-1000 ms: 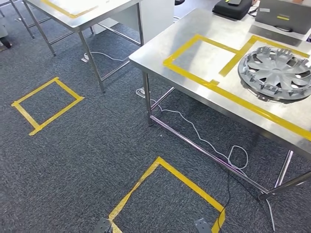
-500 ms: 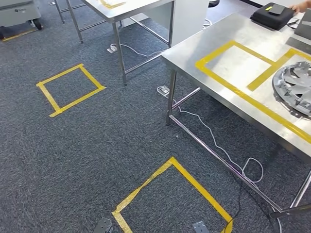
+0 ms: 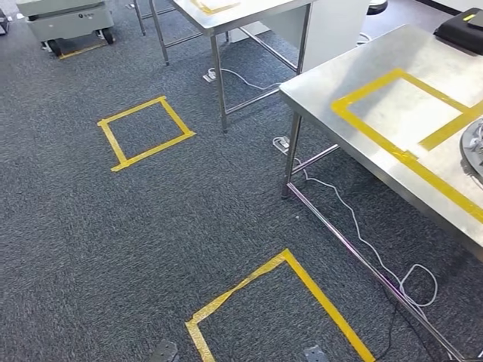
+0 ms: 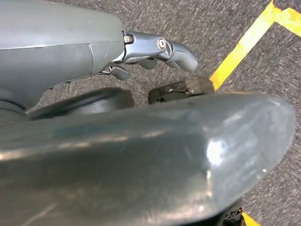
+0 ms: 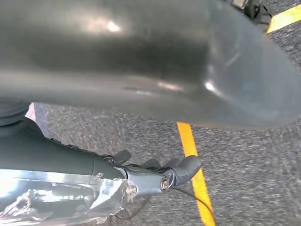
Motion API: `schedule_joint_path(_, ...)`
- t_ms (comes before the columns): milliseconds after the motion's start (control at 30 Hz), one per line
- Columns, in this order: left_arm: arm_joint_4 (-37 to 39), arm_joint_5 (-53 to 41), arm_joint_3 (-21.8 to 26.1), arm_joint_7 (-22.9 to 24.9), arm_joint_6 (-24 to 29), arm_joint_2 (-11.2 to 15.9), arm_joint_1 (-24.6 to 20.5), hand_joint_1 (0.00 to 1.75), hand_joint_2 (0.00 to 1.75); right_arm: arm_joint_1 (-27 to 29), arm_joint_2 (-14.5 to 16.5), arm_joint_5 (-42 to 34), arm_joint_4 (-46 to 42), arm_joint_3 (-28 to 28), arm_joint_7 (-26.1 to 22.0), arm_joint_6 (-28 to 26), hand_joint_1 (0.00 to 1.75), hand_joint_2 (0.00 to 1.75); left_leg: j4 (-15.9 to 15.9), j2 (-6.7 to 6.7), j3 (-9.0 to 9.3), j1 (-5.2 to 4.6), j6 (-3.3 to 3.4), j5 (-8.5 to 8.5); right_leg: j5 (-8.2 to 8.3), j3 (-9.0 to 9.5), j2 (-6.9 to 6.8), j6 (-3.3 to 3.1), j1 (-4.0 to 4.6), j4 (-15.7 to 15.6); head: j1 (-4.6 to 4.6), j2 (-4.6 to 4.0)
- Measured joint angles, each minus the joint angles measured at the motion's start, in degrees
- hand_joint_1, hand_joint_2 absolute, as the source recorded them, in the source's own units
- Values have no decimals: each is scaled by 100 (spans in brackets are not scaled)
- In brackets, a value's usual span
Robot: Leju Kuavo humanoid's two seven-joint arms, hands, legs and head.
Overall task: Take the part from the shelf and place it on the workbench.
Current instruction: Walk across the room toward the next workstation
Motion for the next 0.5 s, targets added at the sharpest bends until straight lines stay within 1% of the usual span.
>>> schedule_joint_path(33,0,-5,-5,1,0,0,-8,0,0,9,-2,-2,0,-2,-3,-1,0,0,385,105,-183,-5,-19,-201,1,-4,-66,-17,9,-4,-12,0)
schedule_joint_path(67,0,-6,-13,1,-1,1,-13,0,0,20,-5,-2,0,-4,-3,-3,0,0,772,155,-368,-3,-34,-367,0,-10,-138,-27,16,-3,-14,0)
schedule_joint_path(100,0,-6,-21,1,-1,1,-11,0,0,31,-9,-2,0,-7,-3,-5,0,0,1033,179,-490,-1,-43,-443,-3,-14,-206,-31,21,-2,-14,0)
schedule_joint_path(133,0,-6,-28,1,-1,2,-5,0,0,36,-11,-2,0,-9,-3,-7,0,0,1100,194,-515,1,-47,-409,-5,-16,-270,-32,23,-2,-14,0)
schedule_joint_path(167,0,-6,-34,1,-1,3,2,0,0,35,-13,-1,0,-11,-3,-8,0,0,938,214,-422,2,-48,-273,-7,-14,-327,-30,23,-1,-15,0)
schedule_joint_path(200,0,-6,-38,1,0,4,5,0,0,32,-13,-1,0,-13,-3,-8,0,0,604,268,-233,2,-44,-83,-11,-6,-379,-23,23,-1,-15,0)
schedule_joint_path(233,0,-6,-40,1,0,3,3,0,0,28,-13,0,0,-14,-3,-8,0,0,198,385,-2,-2,-43,86,-20,1,-426,-8,33,3,-16,0)
schedule_joint_path(267,0,-6,-42,1,0,0,-6,0,0,27,-14,1,0,-14,-3,-8,0,0,-156,482,189,-10,-22,195,-35,3,-465,15,50,18,-17,0)
schedule_joint_path(300,0,-6,-44,1,0,-3,-15,0,0,28,-14,1,0,-15,-4,-9,0,0,-383,557,305,-19,7,245,-46,6,-506,41,69,28,-11,0)
schedule_joint_path(333,0,-6,-45,1,-1,-6,-20,0,0,29,-15,2,0,-15,-4,-10,0,0,-489,584,347,-31,42,245,-55,8,-548,67,87,33,-6,0)
schedule_joint_path(367,0,-6,-45,1,-2,-7,-19,0,0,28,-15,4,0,-15,-5,-12,0,0,-510,533,338,-40,88,244,-59,15,-595,93,92,32,-1,0)
schedule_joint_path(400,0,-6,-45,2,-4,-7,-11,0,0,25,-15,8,0,-16,-5,-15,0,0,-511,485,330,-35,127,255,-69,15,-612,123,83,27,3,0)
schedule_joint_path(433,0,-6,-45,2,-7,-6,-3,0,0,20,-15,13,0,-16,-6,-20,0,0,-518,438,329,-27,162,264,-117,0,-552,156,72,72,9,0)
schedule_joint_path(467,0,-5,-45,3,-10,-6,1,0,0,15,-15,19,0,-16,-7,-26,0,0,-526,390,331,-16,197,275,-217,-56,-451,186,60,213,20,0)
schedule_joint_path(500,0,-4,-45,3,-16,-7,-2,0,0,14,-15,26,0,-15,-8,-30,0,0,-532,344,333,-5,227,283,-373,-172,-324,210,50,474,31,0)
